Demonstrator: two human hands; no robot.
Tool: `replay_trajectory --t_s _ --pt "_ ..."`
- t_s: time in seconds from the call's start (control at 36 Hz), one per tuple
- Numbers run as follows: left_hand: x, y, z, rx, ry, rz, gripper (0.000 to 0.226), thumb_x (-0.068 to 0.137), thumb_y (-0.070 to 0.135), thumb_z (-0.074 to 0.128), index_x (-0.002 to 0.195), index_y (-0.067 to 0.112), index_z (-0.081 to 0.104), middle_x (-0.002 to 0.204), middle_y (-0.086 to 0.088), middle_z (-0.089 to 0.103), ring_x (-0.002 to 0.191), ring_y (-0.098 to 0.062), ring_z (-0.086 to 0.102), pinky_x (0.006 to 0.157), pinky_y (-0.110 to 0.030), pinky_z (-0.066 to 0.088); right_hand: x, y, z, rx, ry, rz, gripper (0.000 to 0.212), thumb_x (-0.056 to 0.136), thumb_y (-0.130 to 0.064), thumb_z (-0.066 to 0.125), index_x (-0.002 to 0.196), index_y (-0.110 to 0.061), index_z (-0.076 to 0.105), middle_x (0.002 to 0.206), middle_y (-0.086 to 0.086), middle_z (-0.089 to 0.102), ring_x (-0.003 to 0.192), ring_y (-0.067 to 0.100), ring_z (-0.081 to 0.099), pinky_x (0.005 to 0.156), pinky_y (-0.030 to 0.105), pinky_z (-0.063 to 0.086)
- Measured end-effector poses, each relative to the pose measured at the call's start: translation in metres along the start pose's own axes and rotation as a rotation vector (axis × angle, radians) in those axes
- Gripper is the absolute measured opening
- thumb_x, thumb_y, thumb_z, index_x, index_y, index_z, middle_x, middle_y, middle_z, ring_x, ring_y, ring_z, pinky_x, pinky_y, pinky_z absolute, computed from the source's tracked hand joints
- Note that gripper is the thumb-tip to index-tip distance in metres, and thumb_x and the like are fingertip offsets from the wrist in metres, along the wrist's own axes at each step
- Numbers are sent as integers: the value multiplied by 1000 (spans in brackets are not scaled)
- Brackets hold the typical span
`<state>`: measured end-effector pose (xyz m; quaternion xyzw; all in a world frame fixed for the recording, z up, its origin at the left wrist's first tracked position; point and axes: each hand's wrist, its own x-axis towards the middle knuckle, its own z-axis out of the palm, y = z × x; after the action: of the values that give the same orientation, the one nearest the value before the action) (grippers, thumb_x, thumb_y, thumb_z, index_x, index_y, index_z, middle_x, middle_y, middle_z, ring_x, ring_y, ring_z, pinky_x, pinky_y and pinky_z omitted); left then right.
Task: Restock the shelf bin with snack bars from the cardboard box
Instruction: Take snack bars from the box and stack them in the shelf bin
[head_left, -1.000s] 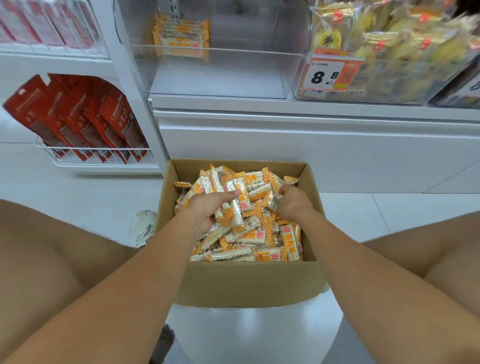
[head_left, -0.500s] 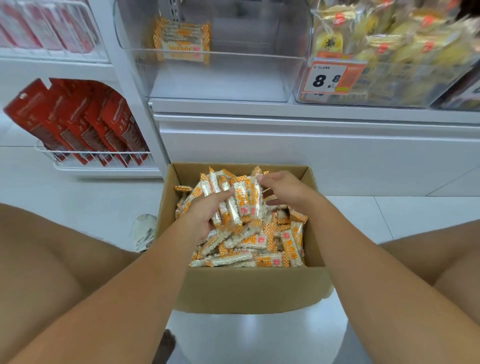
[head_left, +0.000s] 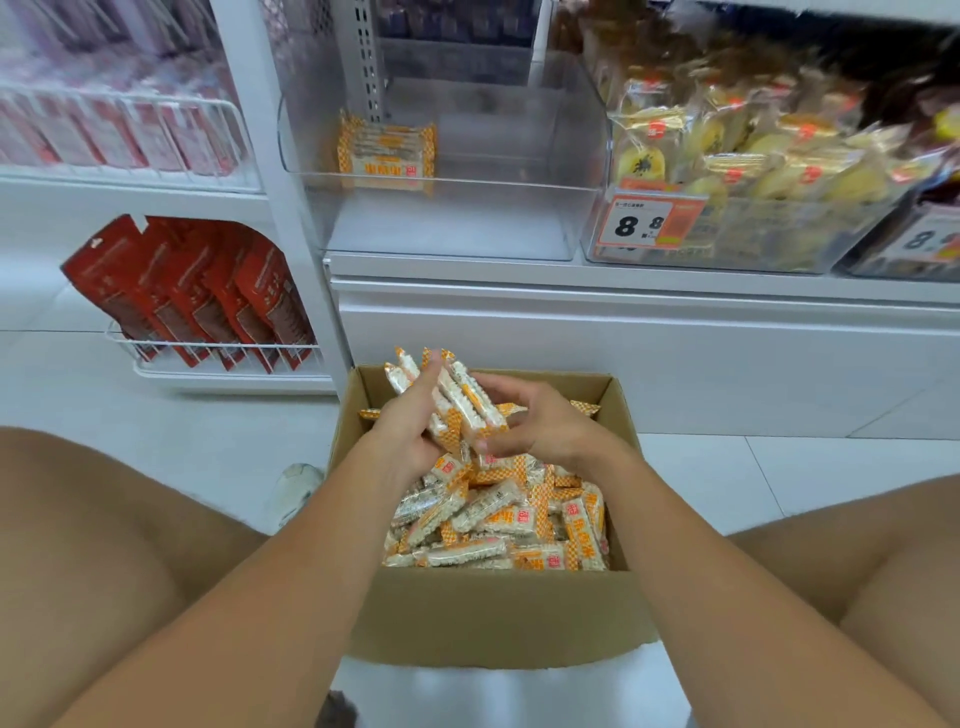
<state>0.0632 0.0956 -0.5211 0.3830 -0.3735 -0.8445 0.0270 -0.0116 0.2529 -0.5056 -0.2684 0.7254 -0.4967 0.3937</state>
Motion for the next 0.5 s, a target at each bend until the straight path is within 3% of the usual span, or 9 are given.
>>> replay_trajectory --t_s 0.08,0.17,0.22,0.28,0.33,0.42,0.5 --pt "-2 3 5 -27 -3 8 66 97 68 34 119 14 65 112 -13 75 100 -32 72 81 -45 58 -3 -5 4 -39 139 -71 69 84 -11 81 146 -22 52 132 -4 60 120 13 59 70 14 55" --pt "-1 0 4 33 41 62 43 100 54 48 124 21 59 121 -17 70 106 -26 67 82 -40 52 -1 -3 0 -42 154 -62 62 89 -14 76 144 -28 51 124 -18 58 109 -10 57 87 29 56" --pt "5 -2 0 69 70 112 33 98 36 60 129 31 51 123 -17 69 100 -29 61 82 -47 46 1 -3 0 -67 175 -53 54 89 -20 76 136 -35 53 132 -8 62 96 0 68 87 37 59" --pt "6 -3 -2 56 66 156 42 98 18 61 135 33 45 115 -12 73 101 -32 68 84 -54 53 3 -2 -1 -124 200 -34 46 88 -23 77 125 -33 52 129 2 66 84 21 71 80 46 59" --pt "4 0 -2 33 60 175 52 94 6 63 138 26 45 115 -15 72 97 -32 72 80 -55 59 4 -1 0 -125 209 -27 42 89 -20 76 122 -29 51 124 3 67 77 22 69 77 47 58" --pt "8 2 -5 -4 124 163 67 77 -4 69 138 13 48 115 -25 69 94 -38 72 74 -59 59 4 1 1 -54 199 -26 41 89 -14 76 122 -27 57 123 -1 68 94 28 73 84 52 60" --pt "11 -1 -6 -75 147 150 77 65 -3 77 137 5 49 116 -27 68 92 -42 73 70 -55 59 6 4 2 -22 198 -41 44 88 -5 74 127 -22 63 132 1 62 112 20 66 87 47 59"
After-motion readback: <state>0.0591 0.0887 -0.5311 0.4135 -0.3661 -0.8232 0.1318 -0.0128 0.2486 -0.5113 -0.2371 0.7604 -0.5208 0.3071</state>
